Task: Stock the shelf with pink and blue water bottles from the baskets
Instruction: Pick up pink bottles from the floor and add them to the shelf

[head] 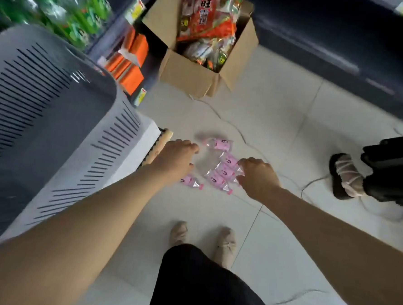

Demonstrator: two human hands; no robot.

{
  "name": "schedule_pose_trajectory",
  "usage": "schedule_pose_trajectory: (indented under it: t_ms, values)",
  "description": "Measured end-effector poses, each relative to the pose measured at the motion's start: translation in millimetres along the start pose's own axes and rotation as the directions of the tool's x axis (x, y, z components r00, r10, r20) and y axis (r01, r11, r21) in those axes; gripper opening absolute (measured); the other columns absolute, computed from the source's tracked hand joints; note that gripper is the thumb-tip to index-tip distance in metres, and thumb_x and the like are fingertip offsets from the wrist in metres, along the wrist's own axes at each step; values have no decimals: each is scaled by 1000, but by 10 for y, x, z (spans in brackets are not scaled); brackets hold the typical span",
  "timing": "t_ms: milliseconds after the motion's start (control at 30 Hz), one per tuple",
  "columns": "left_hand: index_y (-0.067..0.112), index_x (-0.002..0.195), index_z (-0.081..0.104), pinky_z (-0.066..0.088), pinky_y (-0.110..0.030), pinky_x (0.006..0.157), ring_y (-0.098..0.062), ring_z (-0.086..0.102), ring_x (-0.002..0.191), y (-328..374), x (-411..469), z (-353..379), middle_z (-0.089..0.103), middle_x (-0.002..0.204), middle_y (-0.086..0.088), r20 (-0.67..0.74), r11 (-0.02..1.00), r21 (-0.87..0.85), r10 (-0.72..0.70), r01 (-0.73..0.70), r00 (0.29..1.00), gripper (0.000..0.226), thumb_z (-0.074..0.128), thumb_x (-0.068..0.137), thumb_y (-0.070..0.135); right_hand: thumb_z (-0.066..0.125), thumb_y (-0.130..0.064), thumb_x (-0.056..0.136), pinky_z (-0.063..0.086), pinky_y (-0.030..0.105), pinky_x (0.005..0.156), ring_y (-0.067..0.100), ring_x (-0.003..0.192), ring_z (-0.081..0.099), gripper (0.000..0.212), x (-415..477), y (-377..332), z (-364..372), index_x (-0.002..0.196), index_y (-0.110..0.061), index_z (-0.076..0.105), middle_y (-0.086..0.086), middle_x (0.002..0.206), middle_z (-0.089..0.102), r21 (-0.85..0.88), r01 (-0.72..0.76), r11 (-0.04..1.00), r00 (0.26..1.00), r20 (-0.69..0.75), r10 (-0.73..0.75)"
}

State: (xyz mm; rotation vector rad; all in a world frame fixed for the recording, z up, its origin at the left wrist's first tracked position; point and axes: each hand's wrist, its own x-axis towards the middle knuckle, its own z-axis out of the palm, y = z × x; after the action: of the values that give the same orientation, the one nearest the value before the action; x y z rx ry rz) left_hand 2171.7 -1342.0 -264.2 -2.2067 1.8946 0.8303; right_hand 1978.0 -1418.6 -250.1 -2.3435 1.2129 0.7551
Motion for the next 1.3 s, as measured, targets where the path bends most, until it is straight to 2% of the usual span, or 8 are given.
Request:
schedule_pose_trajectory:
  t_ms: [100, 233, 400, 600, 800, 1067, 1167, 1300]
  values:
    - [13, 128, 52, 36, -36, 104, -26, 53, 117, -242, 302, 612, 57, 127, -9, 47, 1000, 10, -9, 9, 999, 42, 60, 88, 21, 49, -25, 95, 42, 36, 96, 29, 117, 52, 37, 385, -4, 534, 130, -13, 48, 9, 128, 55, 41, -18, 999, 999, 27, 17]
    - [13, 125, 54, 44, -34, 92, -27, 57, 111, -459, 696, 1405, 59, 123, -9, 74, 1000, 27, -3, 1, 997, 41, 62, 86, 19, 50, -27, 95, 44, 36, 95, 31, 117, 53, 38, 864, 81, 1259, 130, -13, 49, 10, 129, 56, 80, -58, 995, 998, 41, 55]
    - [9, 115, 54, 45, -37, 83, -30, 58, 103, -627, 1136, 2325, 59, 112, -11, 152, 988, 149, 12, -35, 988, 31, 58, 85, 16, 50, -31, 95, 43, 36, 90, 31, 117, 53, 39, 1378, 289, 2150, 129, -12, 48, 11, 125, 56, 67, -128, 989, 989, 86, 122]
    - [10, 123, 49, 42, -36, 86, -28, 54, 109, -778, 1550, 3267, 52, 120, -9, 229, 959, 274, 13, -77, 973, 40, 56, 84, 11, 52, -35, 94, 45, 36, 85, 29, 114, 53, 44, 1931, 499, 3075, 130, -11, 44, 11, 122, 55, 107, -194, 975, 973, 148, 177]
    - [10, 122, 46, 38, -35, 91, -28, 50, 113, -892, 1869, 3832, 47, 122, -8, 218, 941, 319, 42, -112, 975, 42, 56, 82, 6, 56, -31, 93, 44, 38, 88, 29, 117, 49, 44, 2339, 690, 3677, 129, -10, 43, 11, 122, 53, 104, -242, 965, 965, 125, 229]
    - [11, 124, 43, 35, -35, 95, -28, 50, 118, -887, 2120, 4050, 54, 124, -7, 259, 913, 386, 32, -134, 965, 42, 53, 84, 5, 58, -22, 92, 46, 37, 81, 33, 108, 57, 33, 2592, 854, 3910, 121, -7, 48, 14, 116, 60, 151, -315, 937, 945, 142, 294]
    - [9, 120, 44, 39, -33, 83, -30, 56, 111, -850, 2113, 3946, 59, 118, -8, 262, 950, 307, -27, -57, 965, 40, 57, 82, 6, 58, -19, 91, 46, 35, 80, 34, 106, 58, 30, 2566, 855, 3823, 118, -7, 50, 14, 115, 59, 219, -330, 918, 942, 142, 304]
    - [8, 115, 45, 43, -30, 72, -31, 60, 102, -762, 1968, 3608, 63, 112, -7, 230, 983, -38, -166, 179, 959, 46, 68, 75, 13, 61, -17, 87, 43, 31, 71, 31, 99, 55, 33, 2440, 801, 3473, 118, -10, 52, 10, 115, 55, 452, -340, 825, 940, 133, 315]
